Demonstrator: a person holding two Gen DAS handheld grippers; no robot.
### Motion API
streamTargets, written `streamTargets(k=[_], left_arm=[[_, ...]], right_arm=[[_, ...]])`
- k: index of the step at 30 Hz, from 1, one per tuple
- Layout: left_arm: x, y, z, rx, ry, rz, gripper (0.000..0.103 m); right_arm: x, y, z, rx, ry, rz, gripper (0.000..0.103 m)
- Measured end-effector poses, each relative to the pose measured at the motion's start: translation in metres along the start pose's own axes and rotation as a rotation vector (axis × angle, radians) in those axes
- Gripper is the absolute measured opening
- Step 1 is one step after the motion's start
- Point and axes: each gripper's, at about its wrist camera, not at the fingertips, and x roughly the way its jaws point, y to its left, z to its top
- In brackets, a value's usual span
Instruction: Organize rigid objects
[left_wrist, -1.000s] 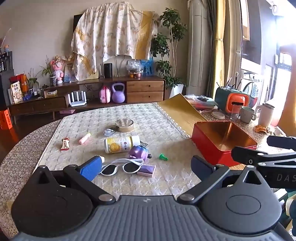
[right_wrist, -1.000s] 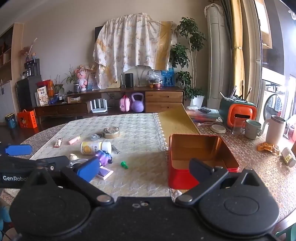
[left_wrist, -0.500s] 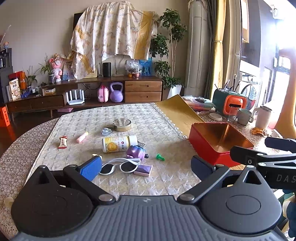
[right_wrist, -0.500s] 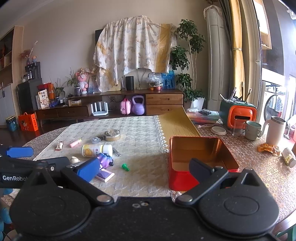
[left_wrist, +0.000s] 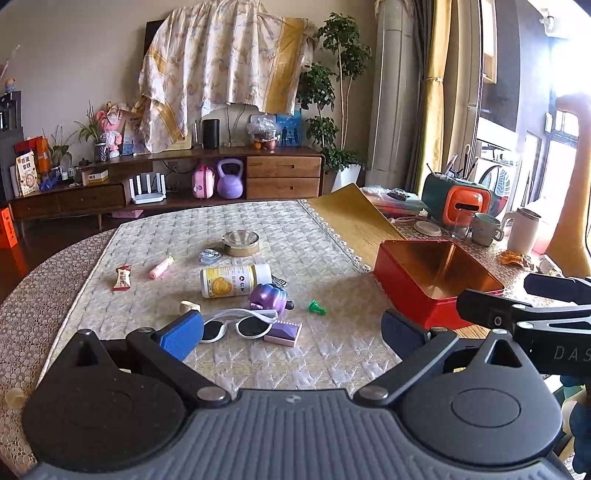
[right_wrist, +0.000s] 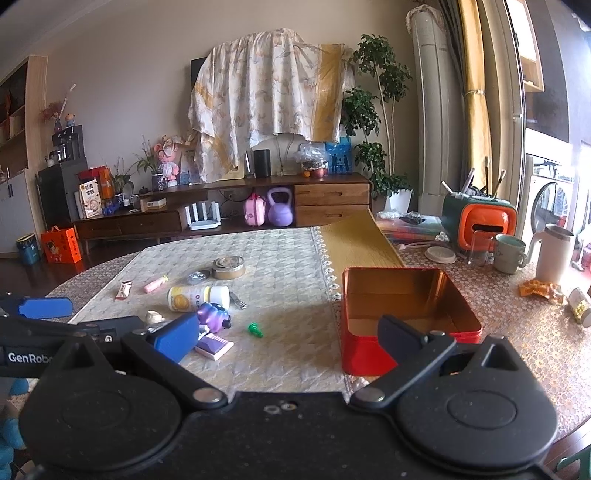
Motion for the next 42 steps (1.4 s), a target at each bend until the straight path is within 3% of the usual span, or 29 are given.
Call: streamTargets(k=[21,25,30,42], left_arm=[[0.018,0.013,-0.002,0.016,0.018,0.029,0.103],[0.033,0.028,-0.004,0.002,0.052,0.036,0.103],[0.058,0.049,-0.004,0.034,0.066,0.108,0.103],[0.122,0.096,-0.003,-0.022,0.143,0.168,0.103]], right_arm=[[0.016,0.008,-0.001,-0.039,0.021,0.017,0.103],[0.032,0.006,0.003,-0.06,0.042,0.043,0.103],[0.057,0.002,0.008,-0.096,0.082,0.088,0.102],[0.125,-0.001,0.009,-0.189,0.166,0.119,0.092]])
